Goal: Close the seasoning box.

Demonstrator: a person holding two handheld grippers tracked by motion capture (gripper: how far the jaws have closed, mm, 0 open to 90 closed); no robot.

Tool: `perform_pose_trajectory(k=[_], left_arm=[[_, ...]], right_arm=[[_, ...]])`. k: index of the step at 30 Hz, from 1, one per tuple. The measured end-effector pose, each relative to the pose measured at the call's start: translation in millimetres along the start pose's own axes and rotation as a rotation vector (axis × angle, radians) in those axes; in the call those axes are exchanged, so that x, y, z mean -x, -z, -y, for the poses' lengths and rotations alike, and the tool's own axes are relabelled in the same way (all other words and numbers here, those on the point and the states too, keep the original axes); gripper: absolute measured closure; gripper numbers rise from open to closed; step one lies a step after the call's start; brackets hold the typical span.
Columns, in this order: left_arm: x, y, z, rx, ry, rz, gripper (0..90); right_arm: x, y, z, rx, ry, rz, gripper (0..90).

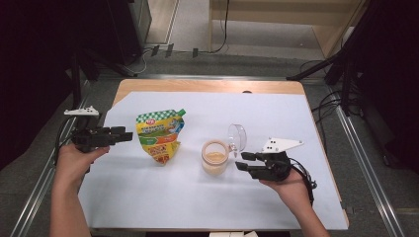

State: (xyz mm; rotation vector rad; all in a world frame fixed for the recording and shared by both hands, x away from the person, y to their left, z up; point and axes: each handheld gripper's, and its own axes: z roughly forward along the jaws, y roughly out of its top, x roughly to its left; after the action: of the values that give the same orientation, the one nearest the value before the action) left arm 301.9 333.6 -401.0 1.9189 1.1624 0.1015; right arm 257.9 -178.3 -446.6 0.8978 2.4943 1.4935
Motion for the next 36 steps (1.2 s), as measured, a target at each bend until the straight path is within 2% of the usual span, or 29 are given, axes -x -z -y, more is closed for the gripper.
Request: perform_pose_trajectory(k=[6,15,19,23,28,36], left_arm=[[-2.7,-10.8,1.9,-0.002,-0.001,-0.013,45.4],[-1.9,-19.3,2.2,-0.02,-0.009,-0.017,44.2],[-3.2,-20.6,2.2,-0.019,-0.004,-0.022,43.8],[-4.2,-22.9,2.3,-0.005,0.005,-0.009,43.6],[-3.5,-28.3,2.3,-0.031,-0.002,-0.012,43.5],[-2.4,-31.9,2.2,-0.043,-0.002,-0.006,42.9]], right_arm=[[2.6,4.0,-0.6,0.023,0.002,0.019,72.7],[10.9,5.3,-1.7,0.033,-0.061,0.038,89.3],[13.5,3.3,-3.2,0.018,-0.087,0.047,90.0],[13.9,0.6,-6.1,0.017,-0.083,0.061,90.0],[14.6,-1.7,-9.3,0.031,-0.072,0.077,90.0],[13.7,-2.7,-11.4,0.052,-0.077,0.078,90.0]])
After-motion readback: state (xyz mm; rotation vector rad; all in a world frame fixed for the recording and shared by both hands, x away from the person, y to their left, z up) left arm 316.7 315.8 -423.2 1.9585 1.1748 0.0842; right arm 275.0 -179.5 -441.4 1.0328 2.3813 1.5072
